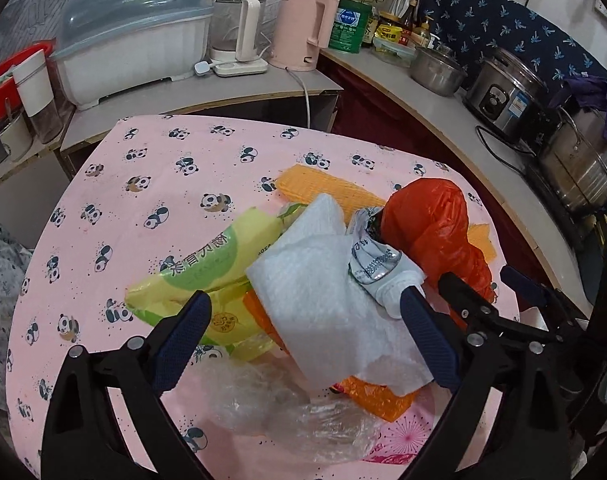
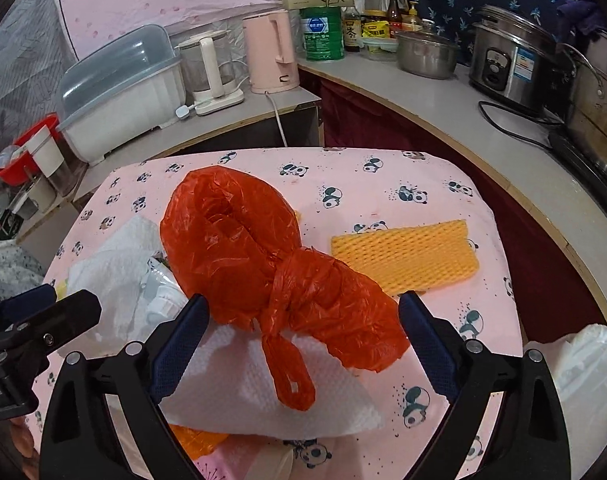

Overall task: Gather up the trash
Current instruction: 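Grasp the white paper towel with the left tool while the right tool grasps the orange plastic bag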

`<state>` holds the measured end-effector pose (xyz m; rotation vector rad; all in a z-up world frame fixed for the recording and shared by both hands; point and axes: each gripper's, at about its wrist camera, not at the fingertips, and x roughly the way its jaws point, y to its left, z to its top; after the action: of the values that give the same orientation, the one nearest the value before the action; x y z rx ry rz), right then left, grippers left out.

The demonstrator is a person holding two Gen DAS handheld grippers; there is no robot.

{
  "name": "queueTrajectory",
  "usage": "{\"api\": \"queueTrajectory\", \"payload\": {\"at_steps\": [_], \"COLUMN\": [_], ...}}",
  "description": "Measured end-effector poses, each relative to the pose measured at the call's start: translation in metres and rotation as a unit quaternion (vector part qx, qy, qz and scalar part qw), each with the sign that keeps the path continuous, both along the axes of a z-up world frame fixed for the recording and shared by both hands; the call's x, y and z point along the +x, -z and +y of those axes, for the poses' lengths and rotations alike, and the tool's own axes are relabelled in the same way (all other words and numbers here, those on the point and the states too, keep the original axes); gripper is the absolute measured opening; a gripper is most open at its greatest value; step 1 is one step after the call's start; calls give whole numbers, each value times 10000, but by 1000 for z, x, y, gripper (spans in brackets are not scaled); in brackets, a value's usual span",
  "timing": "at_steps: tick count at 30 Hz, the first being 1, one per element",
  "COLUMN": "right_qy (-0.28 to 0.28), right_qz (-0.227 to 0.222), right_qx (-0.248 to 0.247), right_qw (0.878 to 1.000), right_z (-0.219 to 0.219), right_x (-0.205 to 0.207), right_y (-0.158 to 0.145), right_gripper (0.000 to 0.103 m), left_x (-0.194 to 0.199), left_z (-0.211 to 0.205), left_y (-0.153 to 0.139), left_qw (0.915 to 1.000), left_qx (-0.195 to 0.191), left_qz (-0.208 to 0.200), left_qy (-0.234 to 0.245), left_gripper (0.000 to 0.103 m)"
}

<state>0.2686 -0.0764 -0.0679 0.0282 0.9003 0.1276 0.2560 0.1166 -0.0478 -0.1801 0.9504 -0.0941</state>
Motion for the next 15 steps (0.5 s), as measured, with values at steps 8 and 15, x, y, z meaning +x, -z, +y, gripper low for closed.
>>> {"api": "queueTrajectory", "payload": {"at_steps": [8, 15], "right_qy": [-214, -99], "right_qz": [70, 25], "right_qx": [-51, 145], "right_qw": [9997, 9998], "right_z": [4, -7], "right_x": [6, -5], "right_y": [12, 3], "right_gripper": [36, 4], "left_x": [9, -5], "left_z": [0, -3], "left_y": [11, -3], "left_qw": [9991, 9989], "left_qx": [-266, -315], "left_qz": [213, 26], "left_qy": [271, 335], "left_gripper": [14, 5]}}
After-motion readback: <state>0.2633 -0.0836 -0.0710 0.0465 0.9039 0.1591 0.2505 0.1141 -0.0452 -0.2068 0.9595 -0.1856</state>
